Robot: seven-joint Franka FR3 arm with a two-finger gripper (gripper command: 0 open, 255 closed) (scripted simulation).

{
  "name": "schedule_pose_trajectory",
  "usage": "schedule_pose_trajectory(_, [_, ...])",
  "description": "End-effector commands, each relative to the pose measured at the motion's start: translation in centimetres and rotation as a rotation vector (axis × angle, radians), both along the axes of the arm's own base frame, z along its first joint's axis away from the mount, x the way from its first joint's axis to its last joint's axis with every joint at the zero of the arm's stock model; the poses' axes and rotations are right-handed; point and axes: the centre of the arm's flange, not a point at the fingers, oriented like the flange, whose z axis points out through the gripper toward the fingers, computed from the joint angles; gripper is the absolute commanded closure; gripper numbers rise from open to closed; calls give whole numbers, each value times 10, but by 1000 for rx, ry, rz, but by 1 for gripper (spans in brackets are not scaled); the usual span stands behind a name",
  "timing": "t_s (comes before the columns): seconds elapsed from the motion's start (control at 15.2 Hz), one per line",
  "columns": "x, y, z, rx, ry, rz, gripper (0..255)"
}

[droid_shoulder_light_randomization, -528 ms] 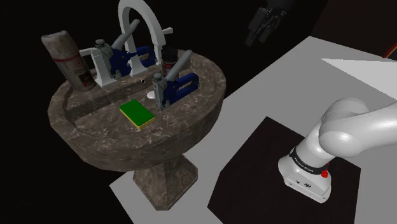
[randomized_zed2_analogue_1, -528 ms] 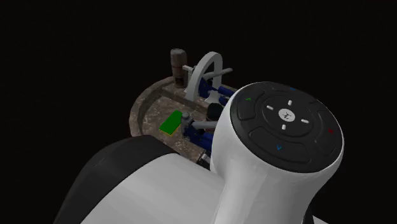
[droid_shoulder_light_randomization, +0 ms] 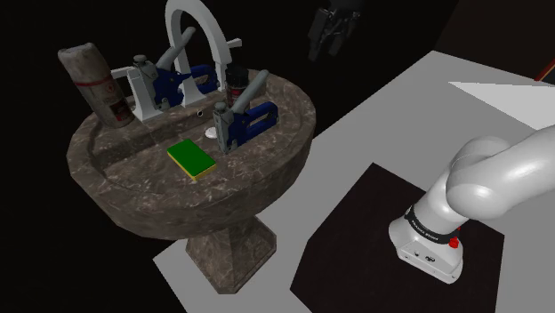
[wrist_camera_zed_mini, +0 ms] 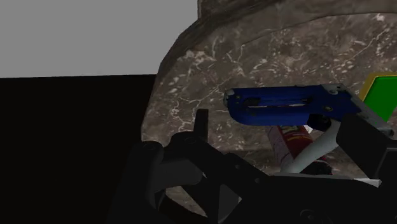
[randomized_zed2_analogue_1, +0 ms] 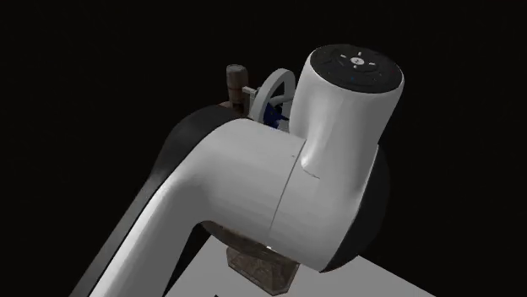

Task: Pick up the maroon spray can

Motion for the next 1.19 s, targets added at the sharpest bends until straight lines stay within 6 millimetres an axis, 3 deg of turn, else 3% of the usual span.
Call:
schedule_pose_trajectory(0.0, [25, 10, -2, -2, 16, 13, 0])
schedule_pose_trajectory(1.12, [239, 119, -38, -19, 145, 130, 0])
